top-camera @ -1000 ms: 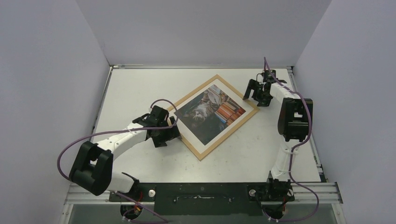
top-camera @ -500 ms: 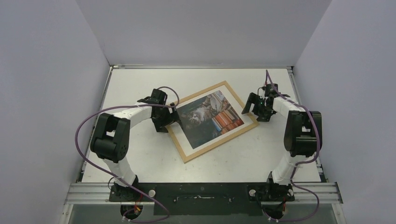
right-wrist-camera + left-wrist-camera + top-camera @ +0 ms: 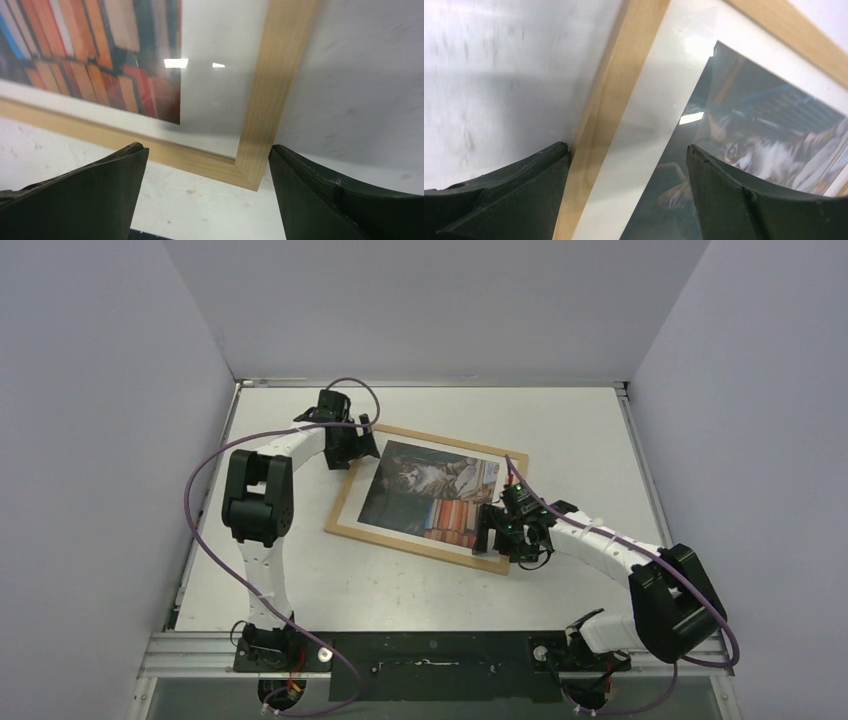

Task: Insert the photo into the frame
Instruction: Adjust the photo frame at the center of the board.

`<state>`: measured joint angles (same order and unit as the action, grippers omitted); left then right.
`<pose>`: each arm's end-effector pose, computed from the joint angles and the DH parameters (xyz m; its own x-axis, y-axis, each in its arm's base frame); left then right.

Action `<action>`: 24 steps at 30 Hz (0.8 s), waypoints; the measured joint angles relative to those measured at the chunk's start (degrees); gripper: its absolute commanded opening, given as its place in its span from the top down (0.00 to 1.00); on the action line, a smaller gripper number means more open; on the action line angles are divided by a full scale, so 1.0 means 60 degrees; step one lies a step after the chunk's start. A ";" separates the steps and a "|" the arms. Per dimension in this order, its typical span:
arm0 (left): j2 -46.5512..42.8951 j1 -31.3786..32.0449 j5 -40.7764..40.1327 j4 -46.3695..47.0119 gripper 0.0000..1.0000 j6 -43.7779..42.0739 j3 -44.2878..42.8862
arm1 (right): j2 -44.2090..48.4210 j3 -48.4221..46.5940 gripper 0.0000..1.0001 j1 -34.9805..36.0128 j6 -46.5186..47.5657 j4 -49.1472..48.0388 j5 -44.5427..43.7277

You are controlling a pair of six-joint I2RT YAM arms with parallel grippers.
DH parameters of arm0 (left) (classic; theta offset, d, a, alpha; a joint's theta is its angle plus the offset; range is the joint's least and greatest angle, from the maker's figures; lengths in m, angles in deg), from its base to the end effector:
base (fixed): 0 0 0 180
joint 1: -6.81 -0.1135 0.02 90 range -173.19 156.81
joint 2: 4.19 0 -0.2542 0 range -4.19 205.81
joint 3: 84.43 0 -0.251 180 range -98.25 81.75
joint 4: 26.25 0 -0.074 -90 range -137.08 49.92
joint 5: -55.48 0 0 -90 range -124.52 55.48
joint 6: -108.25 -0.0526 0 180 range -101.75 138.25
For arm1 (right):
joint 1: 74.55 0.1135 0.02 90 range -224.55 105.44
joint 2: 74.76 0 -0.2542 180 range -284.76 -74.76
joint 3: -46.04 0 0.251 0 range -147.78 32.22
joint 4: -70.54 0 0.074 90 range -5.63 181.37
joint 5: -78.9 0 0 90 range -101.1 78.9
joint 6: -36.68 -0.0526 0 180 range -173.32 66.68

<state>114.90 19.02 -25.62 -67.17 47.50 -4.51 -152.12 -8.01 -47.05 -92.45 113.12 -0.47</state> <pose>0.4322 -0.1019 0.1449 -0.8771 -0.3041 -0.3718 -0.1649 0.9176 -0.3616 0.2139 0.1223 0.1475 -0.9566 0.2013 -0.2106 0.1071 0.9153 0.3884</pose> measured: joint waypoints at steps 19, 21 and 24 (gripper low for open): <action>-0.1373 0.0331 -0.1464 -0.1657 0.12 -0.0353 -0.0288 | -0.0306 -0.4575 0.07 -0.0525 0.0011 0.0729 -0.2124; -0.2510 0.0331 -0.1479 -0.1785 0.12 -0.0317 0.0328 | -0.1450 -0.5625 0.07 -0.1093 0.0342 0.0634 -0.2065; -0.4233 0.0379 -0.1304 -0.1858 0.12 -0.0080 0.1687 | -0.3311 -0.7173 0.08 -0.1654 0.0750 0.0419 -0.1763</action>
<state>89.50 21.29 -33.44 -78.32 47.02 5.61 -171.99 -51.05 -56.97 -87.95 115.63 -11.05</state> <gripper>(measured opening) 0.878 0.926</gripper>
